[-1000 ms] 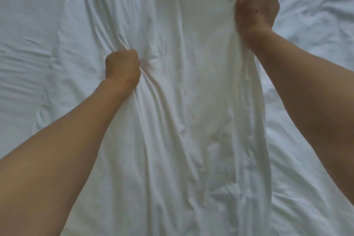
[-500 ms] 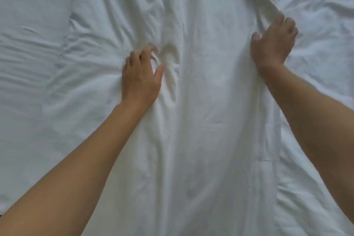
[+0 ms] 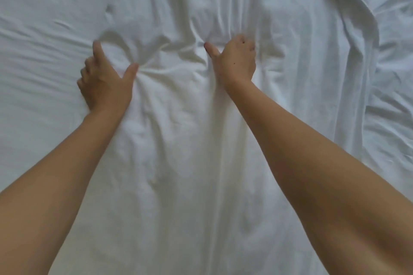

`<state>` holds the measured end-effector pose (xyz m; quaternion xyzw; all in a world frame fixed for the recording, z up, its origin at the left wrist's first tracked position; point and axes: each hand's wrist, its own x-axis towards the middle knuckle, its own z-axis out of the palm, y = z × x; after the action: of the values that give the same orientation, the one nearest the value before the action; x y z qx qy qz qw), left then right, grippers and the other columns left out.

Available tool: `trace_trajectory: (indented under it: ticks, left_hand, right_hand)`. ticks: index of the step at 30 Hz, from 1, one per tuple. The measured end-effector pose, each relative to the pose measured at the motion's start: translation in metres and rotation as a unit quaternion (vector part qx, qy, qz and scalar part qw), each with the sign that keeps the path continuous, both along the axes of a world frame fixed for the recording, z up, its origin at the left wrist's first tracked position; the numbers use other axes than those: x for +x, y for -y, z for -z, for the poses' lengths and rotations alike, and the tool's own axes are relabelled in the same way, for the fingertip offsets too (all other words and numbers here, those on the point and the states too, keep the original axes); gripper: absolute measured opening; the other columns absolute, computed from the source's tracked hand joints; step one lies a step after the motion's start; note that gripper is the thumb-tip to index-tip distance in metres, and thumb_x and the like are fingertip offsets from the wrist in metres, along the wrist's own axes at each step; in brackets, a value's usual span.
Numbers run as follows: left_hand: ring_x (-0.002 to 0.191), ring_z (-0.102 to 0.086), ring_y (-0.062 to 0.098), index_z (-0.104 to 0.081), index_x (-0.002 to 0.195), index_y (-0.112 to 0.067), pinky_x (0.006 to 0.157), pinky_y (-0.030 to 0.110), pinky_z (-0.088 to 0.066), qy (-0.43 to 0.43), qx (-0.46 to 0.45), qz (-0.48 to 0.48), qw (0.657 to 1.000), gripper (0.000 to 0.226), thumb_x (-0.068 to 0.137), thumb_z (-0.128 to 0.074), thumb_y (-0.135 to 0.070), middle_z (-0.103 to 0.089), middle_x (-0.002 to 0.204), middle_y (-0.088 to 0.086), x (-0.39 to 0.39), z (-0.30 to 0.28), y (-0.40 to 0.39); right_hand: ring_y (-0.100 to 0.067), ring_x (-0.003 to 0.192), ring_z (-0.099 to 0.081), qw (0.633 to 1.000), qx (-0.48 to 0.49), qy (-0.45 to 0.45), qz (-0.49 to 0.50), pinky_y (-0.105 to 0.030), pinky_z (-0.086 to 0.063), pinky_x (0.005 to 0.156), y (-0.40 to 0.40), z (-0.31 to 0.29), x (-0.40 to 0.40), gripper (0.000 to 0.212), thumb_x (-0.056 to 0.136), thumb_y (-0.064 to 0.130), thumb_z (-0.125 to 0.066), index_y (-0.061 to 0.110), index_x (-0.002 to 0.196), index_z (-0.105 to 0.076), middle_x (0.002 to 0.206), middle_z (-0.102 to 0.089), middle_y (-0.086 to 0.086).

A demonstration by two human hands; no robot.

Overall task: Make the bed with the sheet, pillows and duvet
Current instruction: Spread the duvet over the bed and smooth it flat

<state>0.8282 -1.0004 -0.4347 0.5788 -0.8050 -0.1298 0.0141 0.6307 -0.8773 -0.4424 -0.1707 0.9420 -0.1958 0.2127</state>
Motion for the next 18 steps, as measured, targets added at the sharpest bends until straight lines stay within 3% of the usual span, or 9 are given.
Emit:
trace_trajectory:
  ticks: [2,4,6,8,11,14,18]
  left_hand:
    - [0.124,-0.043,0.042,-0.029,0.144,-0.004,0.101,0.049,-0.033,0.002,0.009,-0.028,1.0,0.08,0.088,-0.059,-0.053,-0.044,0.136,0.026,0.001,-0.003,0.007]
    - [0.12,-0.045,0.041,-0.041,0.131,0.001,0.098,0.047,-0.036,0.011,0.01,-0.029,0.999,0.072,0.088,-0.06,-0.053,-0.047,0.131,0.026,-0.001,-0.003,0.01]
    - [0.117,-0.048,0.04,-0.046,0.123,0.002,0.094,0.046,-0.037,0.009,0.013,-0.016,1.0,0.062,0.09,-0.058,-0.05,-0.05,0.128,0.025,-0.002,-0.004,0.012]
    - [0.114,-0.05,0.041,-0.047,0.121,0.002,0.091,0.046,-0.038,0.006,0.016,-0.01,1.0,0.054,0.094,-0.055,-0.045,-0.052,0.125,0.024,0.0,-0.006,0.015]
    - [0.108,-0.054,0.043,-0.049,0.117,0.002,0.086,0.047,-0.04,0.017,0.008,0.011,1.0,0.045,0.097,-0.05,-0.039,-0.056,0.119,0.025,0.003,-0.008,0.022]
    - [0.101,-0.056,0.043,-0.051,0.111,0.001,0.081,0.047,-0.04,0.003,-0.023,0.027,0.999,0.042,0.098,-0.05,-0.038,-0.058,0.113,0.024,0.005,-0.013,0.024]
    - [0.101,-0.054,0.042,-0.052,0.108,0.001,0.075,0.047,-0.037,-0.019,-0.099,0.049,0.994,0.041,0.095,-0.055,-0.038,-0.058,0.109,0.024,0.003,-0.016,0.007]
  right_hand:
    - [-0.025,0.111,-0.052,1.0,0.004,0.002,-0.01,-0.031,-0.04,0.081,0.006,0.0,-0.001,0.068,0.085,0.061,-0.058,0.004,0.121,-0.048,0.122,-0.053,-0.008]
    - [-0.023,0.089,-0.051,0.999,0.008,0.012,-0.037,-0.03,-0.035,0.071,0.011,-0.001,-0.005,0.041,0.089,0.048,-0.058,0.009,0.102,-0.053,0.1,-0.054,-0.002]
    - [-0.023,0.081,-0.045,0.997,0.036,-0.003,-0.065,-0.03,-0.032,0.069,0.017,-0.004,-0.004,0.025,0.094,0.03,-0.052,0.013,0.078,-0.043,0.084,-0.049,0.0]
    - [-0.025,0.08,-0.045,0.995,0.057,-0.009,-0.086,-0.031,-0.032,0.069,0.023,-0.008,0.002,0.03,0.092,0.017,-0.046,0.016,0.066,-0.031,0.071,-0.043,0.002]
    - [-0.03,0.084,-0.054,0.995,0.045,-0.002,-0.09,-0.031,-0.033,0.067,0.022,-0.016,0.003,0.027,0.089,0.019,-0.049,0.014,0.066,-0.038,0.071,-0.049,-0.002]
    - [-0.037,0.097,-0.059,0.985,0.061,-0.094,-0.133,-0.035,-0.039,0.072,0.005,-0.04,-0.013,0.022,0.088,0.024,-0.051,0.005,0.09,-0.062,0.098,-0.064,-0.017]
    - [-0.036,0.072,-0.05,0.958,0.072,-0.243,-0.133,-0.034,-0.029,0.062,-0.029,-0.068,-0.029,0.018,0.083,0.02,-0.046,0.006,0.073,-0.053,0.074,-0.053,-0.014]
